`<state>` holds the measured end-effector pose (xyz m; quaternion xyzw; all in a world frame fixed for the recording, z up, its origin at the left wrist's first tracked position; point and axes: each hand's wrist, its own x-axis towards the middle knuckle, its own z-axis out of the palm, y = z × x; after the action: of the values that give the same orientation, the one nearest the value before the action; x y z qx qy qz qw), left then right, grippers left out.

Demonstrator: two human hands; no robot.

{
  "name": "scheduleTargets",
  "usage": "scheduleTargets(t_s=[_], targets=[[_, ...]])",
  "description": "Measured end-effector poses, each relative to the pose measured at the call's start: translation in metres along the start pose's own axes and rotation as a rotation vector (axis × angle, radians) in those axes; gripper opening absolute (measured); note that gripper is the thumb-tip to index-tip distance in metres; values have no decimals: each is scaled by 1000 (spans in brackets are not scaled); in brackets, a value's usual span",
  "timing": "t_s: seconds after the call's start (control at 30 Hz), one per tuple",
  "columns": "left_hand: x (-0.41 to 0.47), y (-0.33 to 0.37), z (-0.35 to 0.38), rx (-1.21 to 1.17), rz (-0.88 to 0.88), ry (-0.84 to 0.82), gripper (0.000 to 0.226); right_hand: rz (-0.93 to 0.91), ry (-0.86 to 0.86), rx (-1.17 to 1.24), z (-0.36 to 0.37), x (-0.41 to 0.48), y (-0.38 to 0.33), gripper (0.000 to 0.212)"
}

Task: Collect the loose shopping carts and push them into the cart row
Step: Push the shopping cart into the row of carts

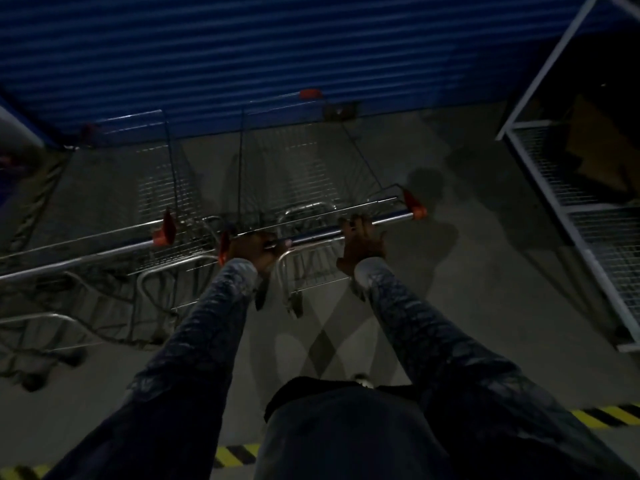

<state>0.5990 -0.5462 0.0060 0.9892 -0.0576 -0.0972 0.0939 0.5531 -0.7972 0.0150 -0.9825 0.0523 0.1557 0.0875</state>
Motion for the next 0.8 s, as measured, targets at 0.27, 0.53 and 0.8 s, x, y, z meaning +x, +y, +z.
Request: scheduleTargets(t_s=[0.27, 0.53, 0.8], targets=[[36, -41, -19, 67, 66, 37, 101, 21, 52, 152, 5, 20, -43, 118], [62, -79, -32, 44, 163, 30, 103, 97, -9, 282, 6, 16, -81, 116], [72, -92, -39, 91, 377, 243, 54, 346, -336, 460, 64, -18, -93, 77]])
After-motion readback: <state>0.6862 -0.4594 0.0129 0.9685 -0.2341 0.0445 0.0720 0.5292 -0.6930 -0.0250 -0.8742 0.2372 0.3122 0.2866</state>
